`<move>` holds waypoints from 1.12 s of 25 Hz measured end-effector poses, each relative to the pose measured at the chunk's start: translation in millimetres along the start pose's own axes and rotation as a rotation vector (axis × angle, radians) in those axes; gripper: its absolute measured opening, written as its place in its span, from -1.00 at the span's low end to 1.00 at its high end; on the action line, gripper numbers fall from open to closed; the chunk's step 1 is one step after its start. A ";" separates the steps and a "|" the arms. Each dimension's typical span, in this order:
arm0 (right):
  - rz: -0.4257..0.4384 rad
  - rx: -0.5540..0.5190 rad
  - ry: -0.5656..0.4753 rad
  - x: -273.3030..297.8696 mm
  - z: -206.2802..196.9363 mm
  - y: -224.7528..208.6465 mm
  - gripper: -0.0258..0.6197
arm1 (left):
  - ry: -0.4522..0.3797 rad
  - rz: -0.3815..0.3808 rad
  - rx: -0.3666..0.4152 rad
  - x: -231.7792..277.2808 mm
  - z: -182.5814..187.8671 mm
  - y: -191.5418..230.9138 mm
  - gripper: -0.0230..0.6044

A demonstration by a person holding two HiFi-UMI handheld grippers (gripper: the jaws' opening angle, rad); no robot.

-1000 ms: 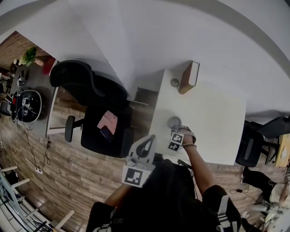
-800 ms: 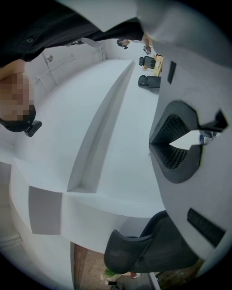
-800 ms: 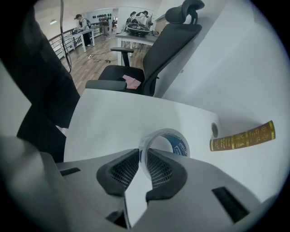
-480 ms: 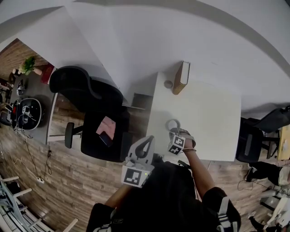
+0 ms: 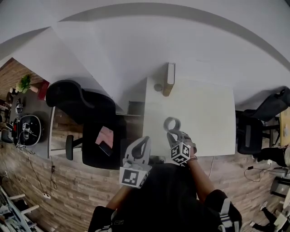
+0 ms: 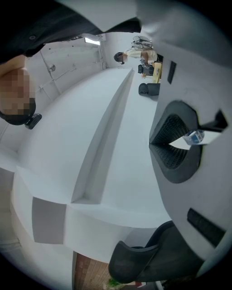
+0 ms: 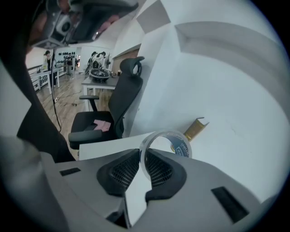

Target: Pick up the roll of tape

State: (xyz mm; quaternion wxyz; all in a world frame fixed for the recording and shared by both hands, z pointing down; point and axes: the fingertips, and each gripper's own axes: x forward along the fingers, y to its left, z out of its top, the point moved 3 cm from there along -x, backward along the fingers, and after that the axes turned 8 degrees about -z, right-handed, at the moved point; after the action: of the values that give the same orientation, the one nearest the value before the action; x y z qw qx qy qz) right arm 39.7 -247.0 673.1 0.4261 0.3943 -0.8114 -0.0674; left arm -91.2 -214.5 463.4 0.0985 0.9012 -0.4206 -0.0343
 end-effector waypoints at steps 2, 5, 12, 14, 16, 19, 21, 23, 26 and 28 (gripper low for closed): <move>-0.045 0.064 -0.061 -20.1 14.8 -13.3 -0.72 | -0.004 -0.003 0.007 0.4 1.8 -2.0 -0.87; -0.096 0.179 -0.151 -49.7 35.2 -31.9 -0.72 | 0.011 -0.003 0.019 -0.8 -1.4 -3.0 -0.87; -0.166 0.403 -0.333 -108.3 68.1 -57.8 -0.72 | 0.007 -0.002 0.003 1.0 -0.1 -10.0 -0.87; -0.172 0.482 -0.391 -122.3 74.0 -61.7 -0.72 | 0.002 -0.003 0.001 1.4 -1.0 -12.1 -0.87; -0.180 0.547 -0.453 -133.0 78.6 -64.7 -0.72 | 0.003 -0.008 -0.001 1.8 -2.8 -15.0 -0.87; -0.182 0.600 -0.494 -142.0 79.4 -65.5 -0.73 | 0.007 -0.016 0.000 1.5 -4.7 -19.3 -0.87; -0.185 0.604 -0.466 -144.8 77.3 -65.3 -0.73 | 0.007 -0.018 0.001 0.5 -4.7 -21.1 -0.87; -0.189 0.602 -0.457 -146.0 77.5 -65.4 -0.73 | 0.009 -0.018 -0.001 -0.5 -4.8 -22.2 -0.87; -0.180 0.615 -0.480 -146.2 75.4 -62.3 -0.73 | 0.007 -0.018 -0.002 -1.5 -5.7 -23.2 -0.87; -0.179 0.621 -0.486 -147.6 74.6 -61.2 -0.73 | 0.008 -0.016 -0.009 -2.5 -6.2 -23.7 -0.87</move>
State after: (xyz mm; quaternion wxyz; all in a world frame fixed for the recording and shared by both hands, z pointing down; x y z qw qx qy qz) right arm 67.9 -202.6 504.8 0.0749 0.5460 -0.8327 0.0528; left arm -74.1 -196.8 464.5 0.1042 0.9043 -0.4126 -0.0334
